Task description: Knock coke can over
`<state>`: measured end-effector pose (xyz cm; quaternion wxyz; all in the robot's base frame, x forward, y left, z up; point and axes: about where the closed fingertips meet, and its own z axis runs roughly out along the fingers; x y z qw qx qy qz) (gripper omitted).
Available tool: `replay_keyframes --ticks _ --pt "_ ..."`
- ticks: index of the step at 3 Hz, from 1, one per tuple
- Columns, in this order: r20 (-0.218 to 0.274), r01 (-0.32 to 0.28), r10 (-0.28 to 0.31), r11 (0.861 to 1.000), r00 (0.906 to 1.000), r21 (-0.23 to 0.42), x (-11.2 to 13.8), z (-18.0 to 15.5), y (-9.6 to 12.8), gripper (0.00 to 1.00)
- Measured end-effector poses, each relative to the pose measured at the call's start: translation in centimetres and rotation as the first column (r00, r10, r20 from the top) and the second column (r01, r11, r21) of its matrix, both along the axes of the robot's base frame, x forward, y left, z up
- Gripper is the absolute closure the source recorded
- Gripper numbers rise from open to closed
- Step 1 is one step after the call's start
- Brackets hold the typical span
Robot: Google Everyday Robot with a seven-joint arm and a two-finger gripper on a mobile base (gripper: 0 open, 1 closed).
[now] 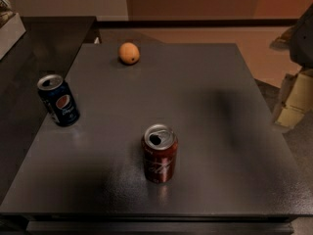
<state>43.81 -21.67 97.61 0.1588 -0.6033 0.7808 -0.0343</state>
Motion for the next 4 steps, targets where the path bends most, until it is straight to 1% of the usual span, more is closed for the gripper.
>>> replay_keyframes --ticks 2,3,4 --pt "0.0 0.0 0.0 1.0 1.0 0.0 0.0 0.0 0.0 0.0" --pt "-0.001 -0.016 0.016 1.0 0.9999 0.022 -0.2 -0.1 0.8 0.0" --pt "-0.008 -0.059 0.06 0.994 0.9982 0.092 -0.7 -0.5 3.1 0.0"
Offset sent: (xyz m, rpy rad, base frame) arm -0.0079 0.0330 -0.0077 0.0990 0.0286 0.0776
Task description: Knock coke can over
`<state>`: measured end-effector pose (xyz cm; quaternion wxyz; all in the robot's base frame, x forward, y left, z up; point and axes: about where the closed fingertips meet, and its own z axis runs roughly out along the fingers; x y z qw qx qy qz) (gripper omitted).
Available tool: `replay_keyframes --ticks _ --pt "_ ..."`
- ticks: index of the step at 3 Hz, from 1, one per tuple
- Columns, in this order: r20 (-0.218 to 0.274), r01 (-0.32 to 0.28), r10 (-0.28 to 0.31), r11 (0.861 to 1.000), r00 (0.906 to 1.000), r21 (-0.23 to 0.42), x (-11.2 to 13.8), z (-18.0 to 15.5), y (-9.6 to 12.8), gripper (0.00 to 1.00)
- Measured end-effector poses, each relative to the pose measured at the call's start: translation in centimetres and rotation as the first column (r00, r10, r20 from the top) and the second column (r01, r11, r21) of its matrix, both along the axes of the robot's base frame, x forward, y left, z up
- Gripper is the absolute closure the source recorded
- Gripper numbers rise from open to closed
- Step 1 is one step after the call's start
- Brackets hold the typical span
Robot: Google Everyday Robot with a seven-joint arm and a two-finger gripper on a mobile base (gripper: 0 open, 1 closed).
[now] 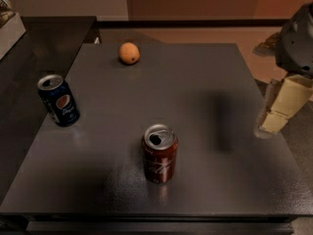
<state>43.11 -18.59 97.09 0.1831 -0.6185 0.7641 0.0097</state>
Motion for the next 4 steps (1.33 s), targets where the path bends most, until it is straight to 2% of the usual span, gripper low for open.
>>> replay_keyframes --ticks 1,2,4 --pt "-0.01 -0.065 0.066 0.995 0.9978 0.082 -1.0 -0.7 3.2 0.0" --pt "-0.01 -0.114 0.116 0.983 0.9932 0.143 -2.0 -2.0 5.7 0.0" --pt "-0.014 -0.183 0.192 0.95 0.9813 0.255 -3.8 -4.6 10.4 0.0"
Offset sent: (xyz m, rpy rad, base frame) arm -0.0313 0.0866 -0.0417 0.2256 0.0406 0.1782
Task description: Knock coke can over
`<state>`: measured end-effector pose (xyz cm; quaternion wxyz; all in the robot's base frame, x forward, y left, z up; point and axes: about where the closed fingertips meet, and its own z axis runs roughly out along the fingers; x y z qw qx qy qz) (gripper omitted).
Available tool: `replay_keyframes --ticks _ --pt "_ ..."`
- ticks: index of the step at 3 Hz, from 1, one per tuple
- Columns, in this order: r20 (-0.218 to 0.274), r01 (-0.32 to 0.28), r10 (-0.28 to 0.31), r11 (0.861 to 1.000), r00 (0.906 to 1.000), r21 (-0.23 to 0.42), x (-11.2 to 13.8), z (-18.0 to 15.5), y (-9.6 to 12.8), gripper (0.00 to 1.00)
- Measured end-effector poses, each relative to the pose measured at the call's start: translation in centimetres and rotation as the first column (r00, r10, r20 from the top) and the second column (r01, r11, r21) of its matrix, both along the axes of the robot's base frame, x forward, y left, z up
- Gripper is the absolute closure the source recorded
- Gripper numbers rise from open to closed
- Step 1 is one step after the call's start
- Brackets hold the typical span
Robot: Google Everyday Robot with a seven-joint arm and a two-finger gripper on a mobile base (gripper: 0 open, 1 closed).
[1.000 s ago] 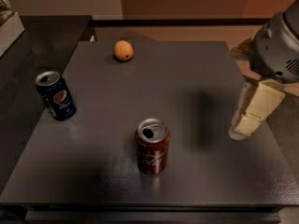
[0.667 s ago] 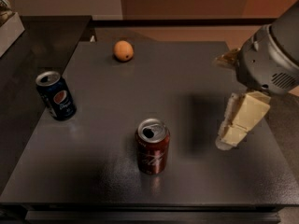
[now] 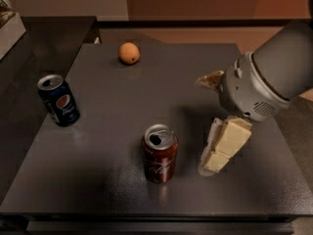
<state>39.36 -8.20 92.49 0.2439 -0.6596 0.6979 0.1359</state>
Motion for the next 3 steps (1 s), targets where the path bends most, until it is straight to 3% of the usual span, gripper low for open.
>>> replay_keyframes --ticks 3 --pt "-0.062 -0.063 0.072 0.989 0.9955 0.131 -1.4 -2.6 5.7 0.0"
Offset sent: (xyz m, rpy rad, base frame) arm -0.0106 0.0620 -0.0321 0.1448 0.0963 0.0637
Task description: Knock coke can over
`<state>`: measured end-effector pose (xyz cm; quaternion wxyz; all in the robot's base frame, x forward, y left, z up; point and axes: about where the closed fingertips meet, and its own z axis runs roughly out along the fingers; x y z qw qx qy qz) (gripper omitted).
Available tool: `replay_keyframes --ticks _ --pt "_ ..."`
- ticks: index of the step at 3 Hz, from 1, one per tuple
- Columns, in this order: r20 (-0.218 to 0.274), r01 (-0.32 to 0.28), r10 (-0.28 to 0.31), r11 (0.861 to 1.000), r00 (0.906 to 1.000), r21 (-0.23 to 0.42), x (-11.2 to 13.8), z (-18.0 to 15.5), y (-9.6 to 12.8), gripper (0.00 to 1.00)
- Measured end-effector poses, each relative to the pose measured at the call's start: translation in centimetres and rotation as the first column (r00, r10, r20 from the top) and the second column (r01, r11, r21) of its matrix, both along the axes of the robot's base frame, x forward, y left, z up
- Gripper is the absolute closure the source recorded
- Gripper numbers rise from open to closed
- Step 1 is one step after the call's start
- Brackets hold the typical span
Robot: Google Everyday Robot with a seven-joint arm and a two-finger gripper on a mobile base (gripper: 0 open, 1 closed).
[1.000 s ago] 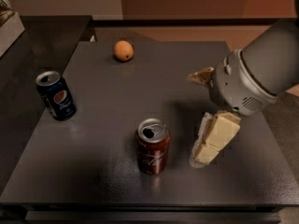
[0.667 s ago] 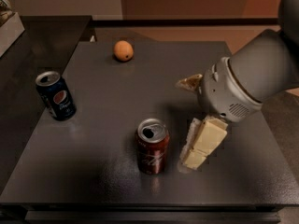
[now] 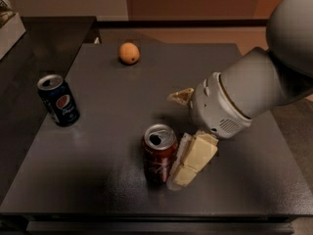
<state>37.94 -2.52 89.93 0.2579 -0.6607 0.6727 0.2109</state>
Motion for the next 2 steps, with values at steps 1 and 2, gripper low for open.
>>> replay_keyframes --ticks 1,2 --pt "0.001 -0.025 0.025 0.999 0.9997 0.028 -0.77 -0.56 1.18 0.0" --pt "0.003 -0.039 0.039 0.998 0.9992 0.041 -1.34 -1.03 2.04 0.18"
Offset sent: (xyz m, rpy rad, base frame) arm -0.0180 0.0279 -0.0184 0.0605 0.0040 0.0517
